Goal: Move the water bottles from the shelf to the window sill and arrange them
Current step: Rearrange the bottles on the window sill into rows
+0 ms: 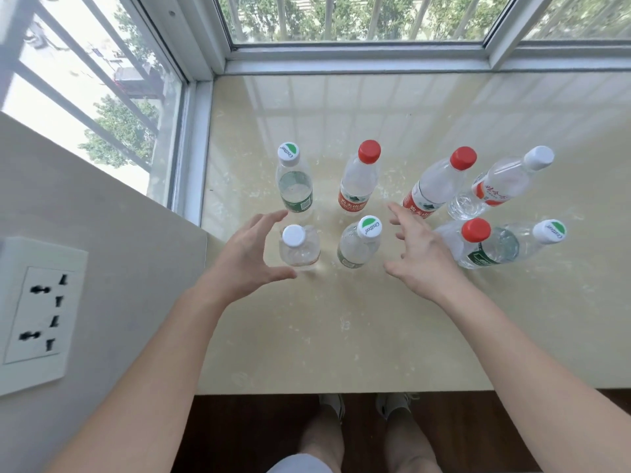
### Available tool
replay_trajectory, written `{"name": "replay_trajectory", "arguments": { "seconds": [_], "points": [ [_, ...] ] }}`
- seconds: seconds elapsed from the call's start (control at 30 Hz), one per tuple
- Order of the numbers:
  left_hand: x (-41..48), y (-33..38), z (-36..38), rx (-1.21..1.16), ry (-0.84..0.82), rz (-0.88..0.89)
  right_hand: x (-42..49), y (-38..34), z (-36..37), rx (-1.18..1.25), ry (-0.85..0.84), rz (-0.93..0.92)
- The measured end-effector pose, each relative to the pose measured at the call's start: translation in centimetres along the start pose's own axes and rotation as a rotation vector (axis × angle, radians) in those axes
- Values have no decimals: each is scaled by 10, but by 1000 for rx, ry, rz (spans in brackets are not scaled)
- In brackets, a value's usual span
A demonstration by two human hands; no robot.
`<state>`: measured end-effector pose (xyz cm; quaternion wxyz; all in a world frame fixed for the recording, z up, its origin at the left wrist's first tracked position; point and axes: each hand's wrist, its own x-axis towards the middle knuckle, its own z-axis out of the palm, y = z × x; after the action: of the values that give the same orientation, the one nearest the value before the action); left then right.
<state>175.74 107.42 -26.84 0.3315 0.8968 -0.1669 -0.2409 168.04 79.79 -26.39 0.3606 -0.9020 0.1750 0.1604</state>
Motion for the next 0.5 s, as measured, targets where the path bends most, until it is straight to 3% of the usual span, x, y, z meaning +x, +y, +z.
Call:
{"name": "replay_trajectory", "arguments": {
  "seconds": [0.17, 0.5],
  "points": [
    [10, -3, -27, 205, 148, -186, 19, -19, -38, -59, 97, -34],
    [83, 21, -32, -101, 257, -151, 87, -44, -24, 146, 159, 57]
  ]
}}
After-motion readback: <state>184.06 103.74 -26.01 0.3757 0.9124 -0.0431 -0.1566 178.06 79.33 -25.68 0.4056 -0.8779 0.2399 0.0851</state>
